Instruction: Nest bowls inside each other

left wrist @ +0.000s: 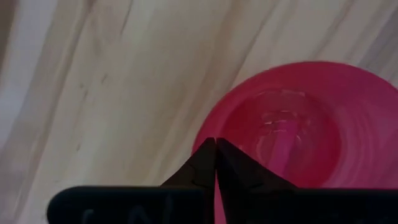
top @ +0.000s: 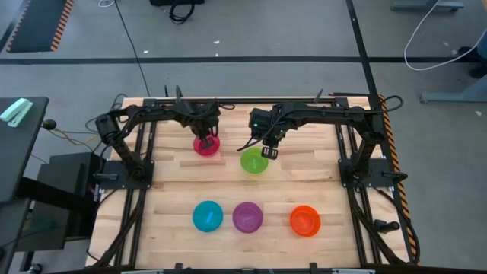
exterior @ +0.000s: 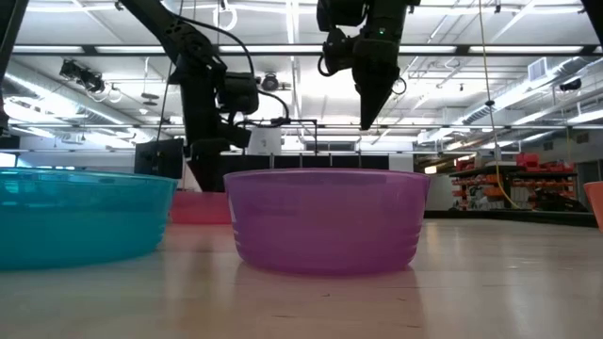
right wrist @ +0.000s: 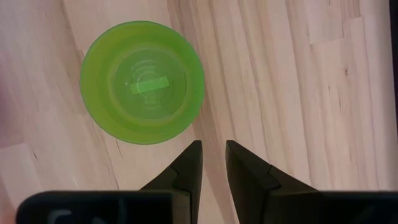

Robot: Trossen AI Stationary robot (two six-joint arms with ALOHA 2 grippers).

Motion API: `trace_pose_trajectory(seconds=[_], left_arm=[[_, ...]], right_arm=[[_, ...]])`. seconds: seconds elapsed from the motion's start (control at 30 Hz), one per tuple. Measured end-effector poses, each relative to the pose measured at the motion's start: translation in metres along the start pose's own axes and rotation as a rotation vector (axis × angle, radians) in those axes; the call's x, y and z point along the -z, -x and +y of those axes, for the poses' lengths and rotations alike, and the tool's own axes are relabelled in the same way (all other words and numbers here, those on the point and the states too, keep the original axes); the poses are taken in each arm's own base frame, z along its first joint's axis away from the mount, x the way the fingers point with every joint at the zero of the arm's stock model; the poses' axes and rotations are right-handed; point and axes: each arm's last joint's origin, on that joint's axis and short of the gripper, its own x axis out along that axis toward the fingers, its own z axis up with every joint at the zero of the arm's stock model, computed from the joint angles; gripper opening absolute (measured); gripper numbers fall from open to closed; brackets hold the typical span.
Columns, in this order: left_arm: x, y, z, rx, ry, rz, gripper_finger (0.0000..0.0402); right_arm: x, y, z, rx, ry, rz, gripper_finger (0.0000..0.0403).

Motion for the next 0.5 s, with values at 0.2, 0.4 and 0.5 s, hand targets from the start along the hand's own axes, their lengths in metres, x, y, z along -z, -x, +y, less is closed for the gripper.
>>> trace_pose_trajectory(seconds=[0.2,0.4,0.5], left_arm=[[-0.003,0.006,0.004,-0.035,0.001,0.012,0.0024],[-0.002,0.006,0.013,-0.039,0.017,0.023,0.0045],[-0.001,0.005,0.017,-0.042,0.030,0.025,0.0055]], right_arm=[[0.000,0.000,0.000,0.000,0.003,0.000,0.0078],[0.000,0.000,0.000,0.000,0.005,0.000,0.0078],[0.000,0.000,0.000,0.000,0.005,0.000,0.0078]])
